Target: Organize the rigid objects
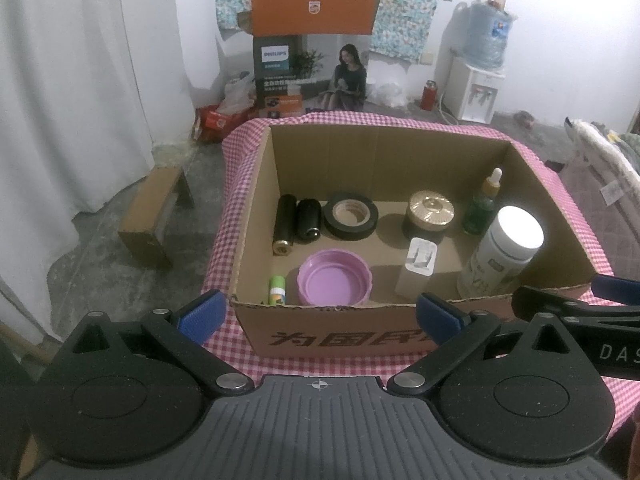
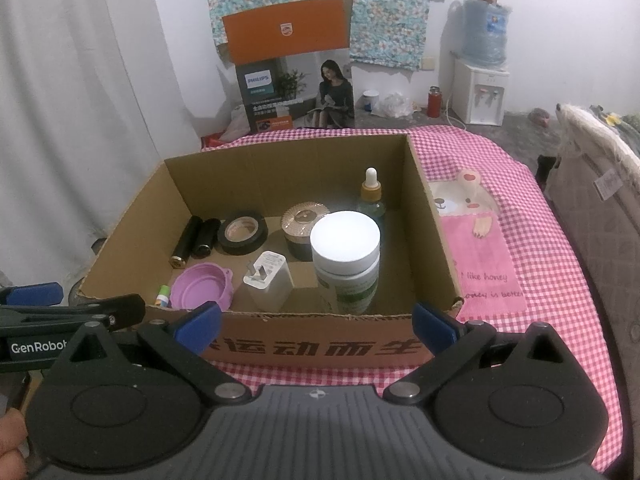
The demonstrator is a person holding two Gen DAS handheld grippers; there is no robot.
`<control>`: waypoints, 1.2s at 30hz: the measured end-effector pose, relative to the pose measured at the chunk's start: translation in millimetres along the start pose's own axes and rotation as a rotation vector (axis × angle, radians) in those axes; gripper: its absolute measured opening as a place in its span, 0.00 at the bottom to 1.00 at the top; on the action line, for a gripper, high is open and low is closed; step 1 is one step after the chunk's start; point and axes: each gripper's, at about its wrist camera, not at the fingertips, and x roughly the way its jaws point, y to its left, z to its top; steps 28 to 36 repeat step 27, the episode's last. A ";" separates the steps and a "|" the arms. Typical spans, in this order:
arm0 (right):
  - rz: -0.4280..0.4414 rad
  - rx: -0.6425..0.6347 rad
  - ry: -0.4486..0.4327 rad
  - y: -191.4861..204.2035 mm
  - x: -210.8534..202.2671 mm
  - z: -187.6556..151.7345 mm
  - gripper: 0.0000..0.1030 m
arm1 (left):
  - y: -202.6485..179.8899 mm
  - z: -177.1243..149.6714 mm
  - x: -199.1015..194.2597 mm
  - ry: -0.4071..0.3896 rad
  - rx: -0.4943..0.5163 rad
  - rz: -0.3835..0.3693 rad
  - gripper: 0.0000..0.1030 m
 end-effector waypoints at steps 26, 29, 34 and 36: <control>0.001 0.002 0.002 -0.2 -0.9 2.0 1.00 | 1.1 -0.3 0.2 0.000 0.000 -0.001 0.99; 0.001 0.002 0.003 -0.1 -0.7 1.9 1.00 | 1.1 -0.3 0.2 0.000 0.000 -0.001 0.99; 0.001 0.002 0.003 -0.1 -0.7 1.9 1.00 | 1.1 -0.3 0.2 0.000 0.000 -0.001 0.99; 0.001 0.002 0.003 -0.1 -0.7 1.9 1.00 | 1.1 -0.3 0.2 0.000 0.000 -0.001 0.99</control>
